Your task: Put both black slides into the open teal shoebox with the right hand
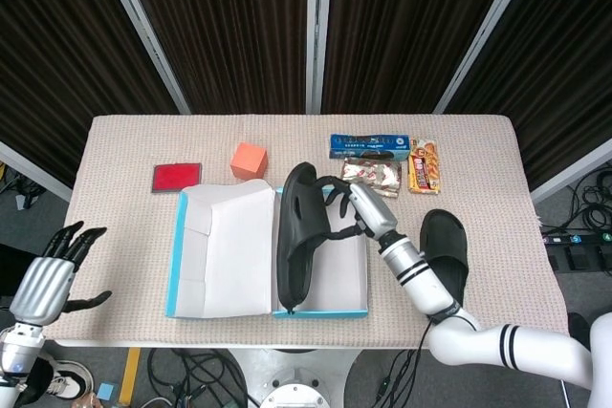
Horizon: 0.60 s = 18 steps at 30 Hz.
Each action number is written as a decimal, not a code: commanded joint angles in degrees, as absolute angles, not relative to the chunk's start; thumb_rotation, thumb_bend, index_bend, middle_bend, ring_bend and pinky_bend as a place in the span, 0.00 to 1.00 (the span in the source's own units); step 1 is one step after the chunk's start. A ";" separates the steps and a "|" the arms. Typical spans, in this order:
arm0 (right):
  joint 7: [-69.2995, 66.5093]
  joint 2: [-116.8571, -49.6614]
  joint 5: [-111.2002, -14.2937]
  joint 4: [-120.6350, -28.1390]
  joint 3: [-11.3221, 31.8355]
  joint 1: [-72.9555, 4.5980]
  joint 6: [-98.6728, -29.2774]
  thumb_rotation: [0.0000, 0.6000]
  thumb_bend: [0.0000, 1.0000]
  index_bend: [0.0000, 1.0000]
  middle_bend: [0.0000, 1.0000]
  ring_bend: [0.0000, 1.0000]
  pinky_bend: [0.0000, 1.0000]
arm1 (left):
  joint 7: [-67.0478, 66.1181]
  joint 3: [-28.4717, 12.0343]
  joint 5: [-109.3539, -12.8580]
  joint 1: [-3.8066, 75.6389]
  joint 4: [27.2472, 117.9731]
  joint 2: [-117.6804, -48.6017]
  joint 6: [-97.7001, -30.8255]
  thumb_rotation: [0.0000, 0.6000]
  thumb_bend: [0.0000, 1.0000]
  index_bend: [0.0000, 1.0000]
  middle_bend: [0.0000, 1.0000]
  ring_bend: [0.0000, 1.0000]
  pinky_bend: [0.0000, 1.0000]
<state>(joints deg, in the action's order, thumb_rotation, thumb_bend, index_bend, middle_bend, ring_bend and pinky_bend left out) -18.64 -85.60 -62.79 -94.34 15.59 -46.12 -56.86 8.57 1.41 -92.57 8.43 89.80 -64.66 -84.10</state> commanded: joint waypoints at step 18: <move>-23.73 -90.98 -64.62 -83.13 17.16 -48.60 -46.17 1.00 0.10 0.59 0.49 0.42 0.60 | 11.80 1.84 -92.90 6.68 87.44 -63.98 -86.38 1.00 0.00 0.11 0.15 0.01 0.08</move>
<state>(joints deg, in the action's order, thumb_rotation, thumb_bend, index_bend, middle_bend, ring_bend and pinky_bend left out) -23.14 -90.49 -64.51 -84.11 16.75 -47.96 -47.11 11.62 1.80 -92.87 6.78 87.63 -63.91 -86.28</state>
